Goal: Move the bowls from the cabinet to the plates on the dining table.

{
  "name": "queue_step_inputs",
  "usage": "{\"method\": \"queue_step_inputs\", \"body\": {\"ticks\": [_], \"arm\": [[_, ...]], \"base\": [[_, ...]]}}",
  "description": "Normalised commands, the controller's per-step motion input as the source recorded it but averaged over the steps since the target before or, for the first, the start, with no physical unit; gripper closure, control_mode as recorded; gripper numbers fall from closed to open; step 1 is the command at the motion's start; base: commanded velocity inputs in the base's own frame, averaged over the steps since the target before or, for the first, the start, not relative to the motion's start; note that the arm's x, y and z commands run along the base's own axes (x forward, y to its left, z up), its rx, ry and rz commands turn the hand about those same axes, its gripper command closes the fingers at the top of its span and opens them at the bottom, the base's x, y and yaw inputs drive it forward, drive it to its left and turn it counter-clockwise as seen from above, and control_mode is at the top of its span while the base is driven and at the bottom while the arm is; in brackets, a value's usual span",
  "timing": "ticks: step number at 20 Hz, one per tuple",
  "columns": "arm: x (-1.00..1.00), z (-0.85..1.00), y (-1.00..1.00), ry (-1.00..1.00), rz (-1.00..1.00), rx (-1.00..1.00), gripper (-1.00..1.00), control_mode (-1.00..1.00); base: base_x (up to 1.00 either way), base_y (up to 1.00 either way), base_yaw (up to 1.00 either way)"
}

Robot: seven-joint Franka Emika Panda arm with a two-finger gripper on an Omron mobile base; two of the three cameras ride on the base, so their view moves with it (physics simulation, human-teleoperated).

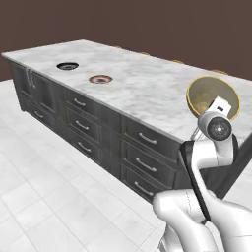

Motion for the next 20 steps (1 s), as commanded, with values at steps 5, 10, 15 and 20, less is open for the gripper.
{"method": "queue_step_inputs", "body": {"ticks": [5, 10, 15, 20], "arm": [[0.0, 0.0, 0.0, 0.0, 0.0, 0.0, 1.0, 1.0], [0.0, 0.0, 0.0, 0.0, 0.0, 0.0, 1.0, 1.0], [0.0, 0.0, 0.0, 0.0, 0.0, 0.0, 1.0, 1.0], [0.0, 0.0, 0.0, 0.0, 0.0, 0.0, 1.0, 1.0]], "base": [[0.59, 0.54, 0.17], [1.0, 0.33, 0.09], [1.0, 0.69, 0.03], [1.0, 0.98, -0.01]]}}
